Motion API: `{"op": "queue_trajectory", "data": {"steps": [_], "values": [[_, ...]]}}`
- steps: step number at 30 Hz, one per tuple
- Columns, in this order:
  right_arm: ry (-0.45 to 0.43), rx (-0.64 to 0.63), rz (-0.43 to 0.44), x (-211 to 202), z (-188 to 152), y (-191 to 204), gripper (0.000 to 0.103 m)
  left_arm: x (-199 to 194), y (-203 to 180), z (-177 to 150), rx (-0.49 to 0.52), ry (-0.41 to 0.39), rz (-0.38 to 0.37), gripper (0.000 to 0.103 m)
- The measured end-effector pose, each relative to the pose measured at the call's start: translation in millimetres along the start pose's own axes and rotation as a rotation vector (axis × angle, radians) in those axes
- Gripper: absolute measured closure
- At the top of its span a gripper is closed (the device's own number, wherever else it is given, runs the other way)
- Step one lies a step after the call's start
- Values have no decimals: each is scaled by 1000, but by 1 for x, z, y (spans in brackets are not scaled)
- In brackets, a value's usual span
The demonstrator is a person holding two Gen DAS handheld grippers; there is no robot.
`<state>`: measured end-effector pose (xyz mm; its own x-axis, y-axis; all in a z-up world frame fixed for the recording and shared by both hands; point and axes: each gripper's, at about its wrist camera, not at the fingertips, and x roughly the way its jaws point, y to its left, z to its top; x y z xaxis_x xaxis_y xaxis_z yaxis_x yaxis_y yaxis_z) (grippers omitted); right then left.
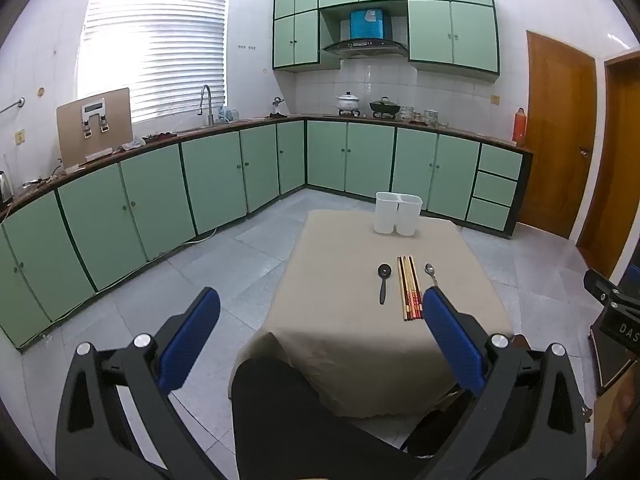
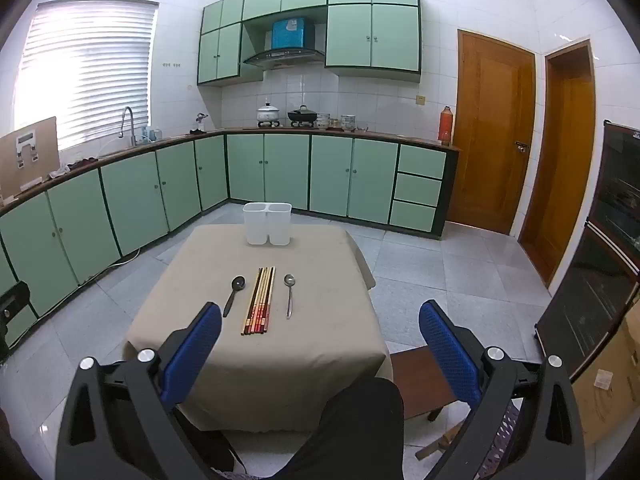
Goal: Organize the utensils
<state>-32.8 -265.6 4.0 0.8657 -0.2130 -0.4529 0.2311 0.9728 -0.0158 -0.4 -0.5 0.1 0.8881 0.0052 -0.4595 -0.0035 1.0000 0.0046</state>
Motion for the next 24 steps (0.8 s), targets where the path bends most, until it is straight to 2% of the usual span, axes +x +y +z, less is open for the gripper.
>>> {"op": "queue_trajectory", "data": {"steps": [12, 14, 24], "values": [[-5, -6, -4, -2, 0, 0, 6, 5, 0, 1, 6, 5, -18, 5], [-5, -6, -4, -2, 0, 0, 6, -5, -6, 4, 4, -10, 2, 5], [-3, -3, -2, -2, -2, 1, 6, -8, -6, 5, 4, -14, 8, 5]]}}
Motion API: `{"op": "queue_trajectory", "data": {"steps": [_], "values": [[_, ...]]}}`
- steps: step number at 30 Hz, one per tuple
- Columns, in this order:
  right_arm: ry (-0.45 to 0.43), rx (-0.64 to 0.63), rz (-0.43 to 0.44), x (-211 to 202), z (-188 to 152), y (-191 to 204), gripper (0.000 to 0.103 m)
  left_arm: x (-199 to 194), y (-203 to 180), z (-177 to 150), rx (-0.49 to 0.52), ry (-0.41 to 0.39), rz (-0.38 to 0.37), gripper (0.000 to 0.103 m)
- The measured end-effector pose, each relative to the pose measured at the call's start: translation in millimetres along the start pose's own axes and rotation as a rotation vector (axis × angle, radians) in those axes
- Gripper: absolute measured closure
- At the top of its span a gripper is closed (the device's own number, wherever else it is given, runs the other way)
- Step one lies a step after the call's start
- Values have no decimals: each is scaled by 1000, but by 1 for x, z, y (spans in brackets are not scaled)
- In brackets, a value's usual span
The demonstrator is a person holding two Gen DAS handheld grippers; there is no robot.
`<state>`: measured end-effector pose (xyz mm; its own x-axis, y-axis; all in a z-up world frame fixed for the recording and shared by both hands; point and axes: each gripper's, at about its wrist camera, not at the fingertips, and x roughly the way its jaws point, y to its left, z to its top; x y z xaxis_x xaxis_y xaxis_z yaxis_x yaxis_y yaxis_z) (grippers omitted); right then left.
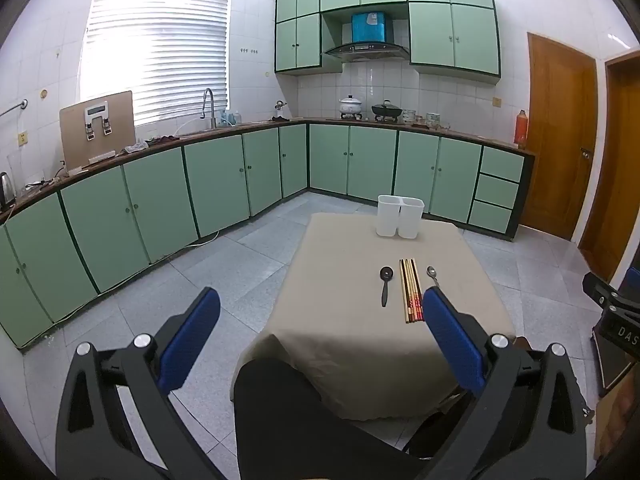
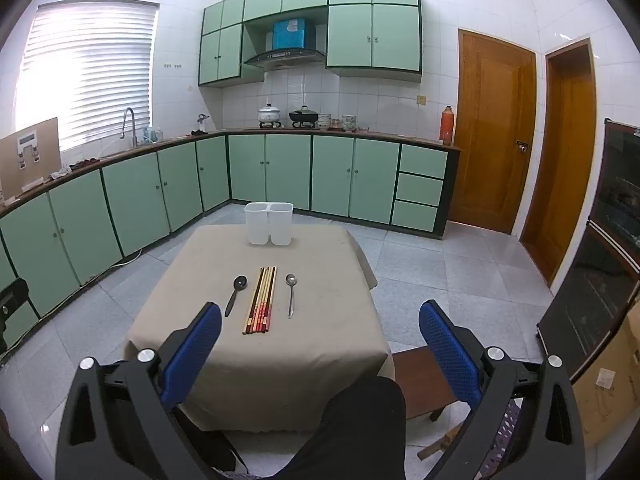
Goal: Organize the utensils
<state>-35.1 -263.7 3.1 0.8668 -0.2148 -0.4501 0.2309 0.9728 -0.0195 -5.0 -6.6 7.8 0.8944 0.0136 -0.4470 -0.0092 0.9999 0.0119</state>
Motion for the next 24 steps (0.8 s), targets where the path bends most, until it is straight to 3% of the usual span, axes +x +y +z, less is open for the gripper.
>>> {"op": "queue_trajectory", "data": {"steps": [24], "values": [[2, 6, 1, 3, -1, 0, 6, 5, 3, -6, 0, 3, -5, 5]]}}
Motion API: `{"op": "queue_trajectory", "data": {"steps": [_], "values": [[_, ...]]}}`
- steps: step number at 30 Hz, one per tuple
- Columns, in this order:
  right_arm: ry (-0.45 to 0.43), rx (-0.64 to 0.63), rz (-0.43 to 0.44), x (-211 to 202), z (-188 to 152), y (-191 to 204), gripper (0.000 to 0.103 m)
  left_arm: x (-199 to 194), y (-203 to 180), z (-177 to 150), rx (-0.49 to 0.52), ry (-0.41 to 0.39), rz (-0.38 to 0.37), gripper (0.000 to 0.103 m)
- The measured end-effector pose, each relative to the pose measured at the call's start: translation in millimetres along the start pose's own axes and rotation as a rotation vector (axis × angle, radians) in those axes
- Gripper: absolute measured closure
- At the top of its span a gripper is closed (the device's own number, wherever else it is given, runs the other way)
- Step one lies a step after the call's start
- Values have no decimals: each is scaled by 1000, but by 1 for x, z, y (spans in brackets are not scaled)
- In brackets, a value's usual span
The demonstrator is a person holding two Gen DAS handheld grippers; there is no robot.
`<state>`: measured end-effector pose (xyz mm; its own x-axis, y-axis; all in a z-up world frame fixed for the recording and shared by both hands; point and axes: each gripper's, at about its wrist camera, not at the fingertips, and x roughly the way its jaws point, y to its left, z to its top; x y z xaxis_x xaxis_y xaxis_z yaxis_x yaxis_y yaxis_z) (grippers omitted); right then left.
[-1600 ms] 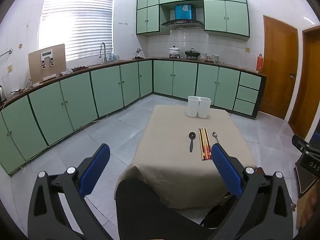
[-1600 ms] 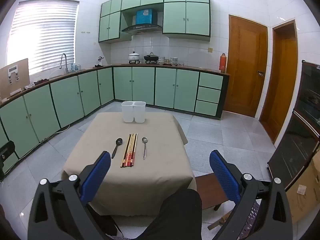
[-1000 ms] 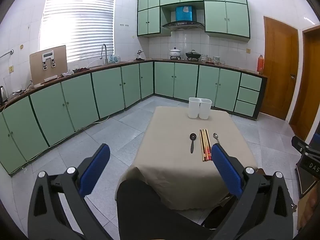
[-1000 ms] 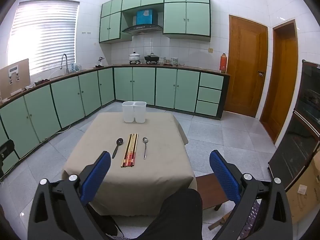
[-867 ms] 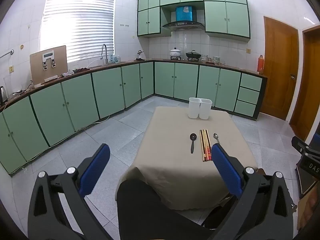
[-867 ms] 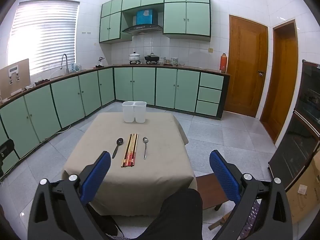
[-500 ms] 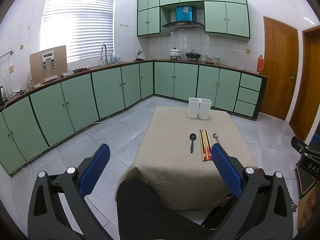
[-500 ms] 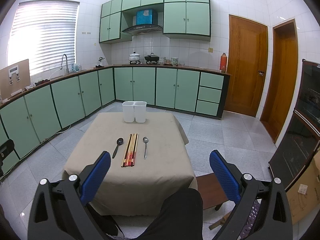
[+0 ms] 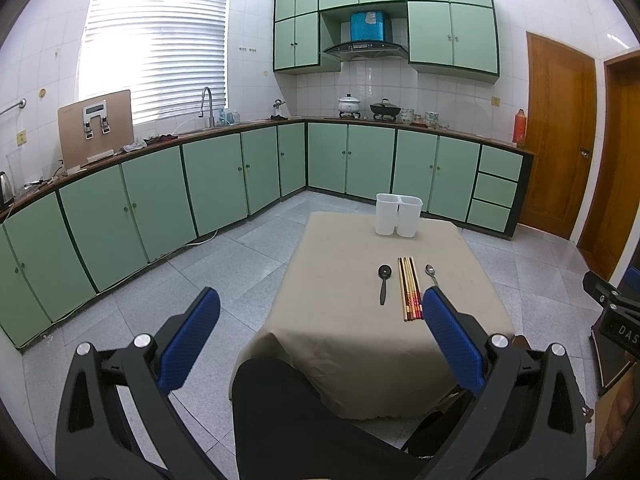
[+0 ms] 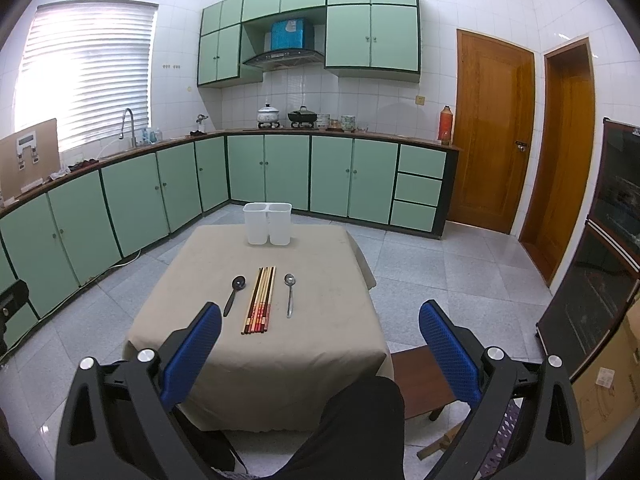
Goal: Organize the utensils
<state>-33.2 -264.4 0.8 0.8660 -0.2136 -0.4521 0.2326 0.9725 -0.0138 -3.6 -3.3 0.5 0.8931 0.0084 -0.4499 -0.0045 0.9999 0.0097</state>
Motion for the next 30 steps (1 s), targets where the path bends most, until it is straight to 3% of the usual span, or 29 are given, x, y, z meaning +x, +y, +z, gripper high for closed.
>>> {"op": "queue_trajectory", "data": {"steps": [30], "values": [[-6, -1, 1, 1, 1, -1, 6, 4, 4, -3, -2, 6, -6, 5]]}}
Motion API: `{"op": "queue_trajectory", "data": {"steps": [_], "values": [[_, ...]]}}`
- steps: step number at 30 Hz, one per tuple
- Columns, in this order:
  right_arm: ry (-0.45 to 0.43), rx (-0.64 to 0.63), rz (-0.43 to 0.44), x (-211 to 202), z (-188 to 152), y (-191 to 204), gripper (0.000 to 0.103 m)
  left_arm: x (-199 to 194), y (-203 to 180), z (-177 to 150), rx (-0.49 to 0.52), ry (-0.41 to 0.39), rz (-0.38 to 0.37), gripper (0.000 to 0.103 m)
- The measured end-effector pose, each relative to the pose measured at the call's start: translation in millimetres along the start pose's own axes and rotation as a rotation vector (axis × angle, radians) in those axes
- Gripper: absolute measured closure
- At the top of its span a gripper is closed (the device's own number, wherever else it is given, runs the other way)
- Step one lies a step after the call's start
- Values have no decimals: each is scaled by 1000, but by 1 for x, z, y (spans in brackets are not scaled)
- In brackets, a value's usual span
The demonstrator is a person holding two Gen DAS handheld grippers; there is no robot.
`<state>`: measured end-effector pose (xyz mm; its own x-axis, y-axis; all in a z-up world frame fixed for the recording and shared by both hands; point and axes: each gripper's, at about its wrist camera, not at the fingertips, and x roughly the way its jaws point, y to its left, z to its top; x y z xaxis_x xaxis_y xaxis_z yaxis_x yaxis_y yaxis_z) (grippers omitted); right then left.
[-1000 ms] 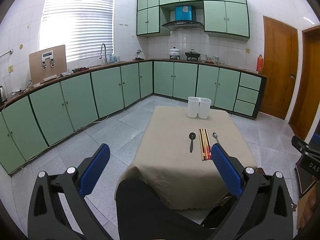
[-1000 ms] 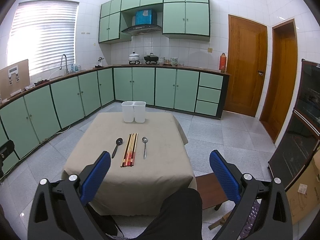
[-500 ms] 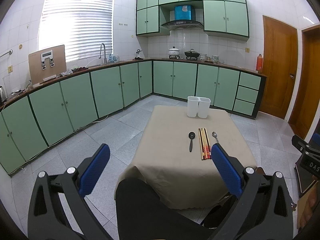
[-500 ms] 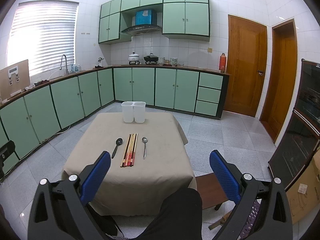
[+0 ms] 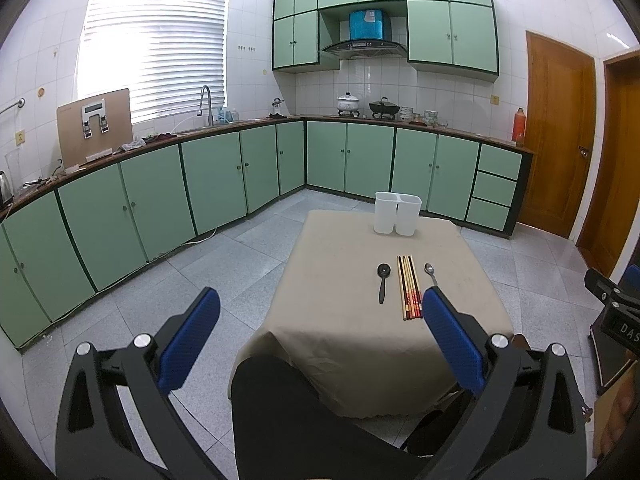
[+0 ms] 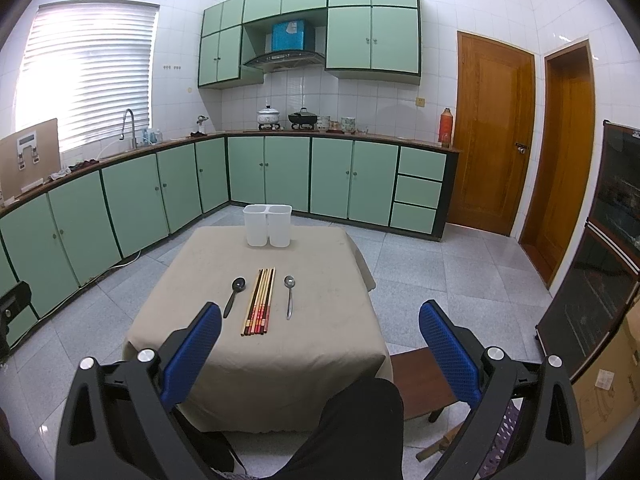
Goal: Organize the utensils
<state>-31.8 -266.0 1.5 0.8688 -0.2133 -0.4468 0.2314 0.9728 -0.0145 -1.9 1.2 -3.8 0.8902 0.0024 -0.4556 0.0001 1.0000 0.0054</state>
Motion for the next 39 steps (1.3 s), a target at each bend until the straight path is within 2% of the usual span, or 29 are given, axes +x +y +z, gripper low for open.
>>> {"op": "queue_trajectory", "data": {"steps": [21, 27, 30, 33, 39], "values": [[0, -3, 4, -2, 2, -1, 6, 3, 0, 4, -5, 8, -4, 5], [23, -10, 25, 18, 3, -1, 6, 25, -8, 2, 46, 57, -28, 5], [52, -30, 50, 50, 2, 3, 6, 54, -11, 0, 48, 108, -86, 5], [97, -52, 45, 90, -1, 8, 6, 109, -12, -7, 51, 206, -137, 5], [241, -36, 123, 188, -11, 10, 6, 211, -11, -21, 44, 388, -194, 5]]}}
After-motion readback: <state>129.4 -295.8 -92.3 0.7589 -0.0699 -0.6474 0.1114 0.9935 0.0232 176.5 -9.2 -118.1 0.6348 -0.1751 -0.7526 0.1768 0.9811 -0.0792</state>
